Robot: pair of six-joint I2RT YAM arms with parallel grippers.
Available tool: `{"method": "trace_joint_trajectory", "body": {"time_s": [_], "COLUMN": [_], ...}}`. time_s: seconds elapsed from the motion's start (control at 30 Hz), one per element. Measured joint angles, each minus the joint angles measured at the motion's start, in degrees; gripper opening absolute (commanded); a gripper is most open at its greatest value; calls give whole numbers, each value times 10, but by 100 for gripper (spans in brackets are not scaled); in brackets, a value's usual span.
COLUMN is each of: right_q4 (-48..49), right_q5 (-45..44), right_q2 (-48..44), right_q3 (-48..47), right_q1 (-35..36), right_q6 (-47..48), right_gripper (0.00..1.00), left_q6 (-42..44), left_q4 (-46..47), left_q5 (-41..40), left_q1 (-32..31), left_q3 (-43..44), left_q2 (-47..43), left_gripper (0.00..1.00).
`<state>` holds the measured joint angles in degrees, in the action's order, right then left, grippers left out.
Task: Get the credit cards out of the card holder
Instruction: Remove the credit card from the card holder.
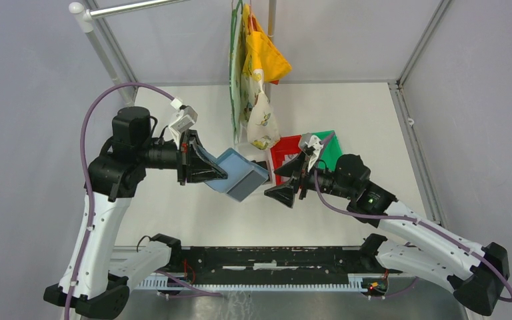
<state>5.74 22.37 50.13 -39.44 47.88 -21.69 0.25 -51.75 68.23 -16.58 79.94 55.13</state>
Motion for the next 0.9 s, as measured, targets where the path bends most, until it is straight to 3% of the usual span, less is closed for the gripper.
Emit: {"method": "trace_joint_trajectory", "body": {"time_s": [0.2, 0.47, 0.9], "right_q4": [84, 188, 279], "right_q5": [82, 125, 125], "right_q2": [2, 2, 13], "right_q3": [9, 34, 42], "right_q1": [0, 0, 1], "right_q6": [-38, -97, -158], "right_gripper": [71, 53, 37], "left_q6": [-4, -12, -48], "left_q4": [0, 0, 14], "left_q5": [33, 61, 85], "left_q1": [0, 0, 0], "left_q3": [10, 17, 18], "left_q2": [0, 0, 0], "left_gripper": [2, 2, 2]}}
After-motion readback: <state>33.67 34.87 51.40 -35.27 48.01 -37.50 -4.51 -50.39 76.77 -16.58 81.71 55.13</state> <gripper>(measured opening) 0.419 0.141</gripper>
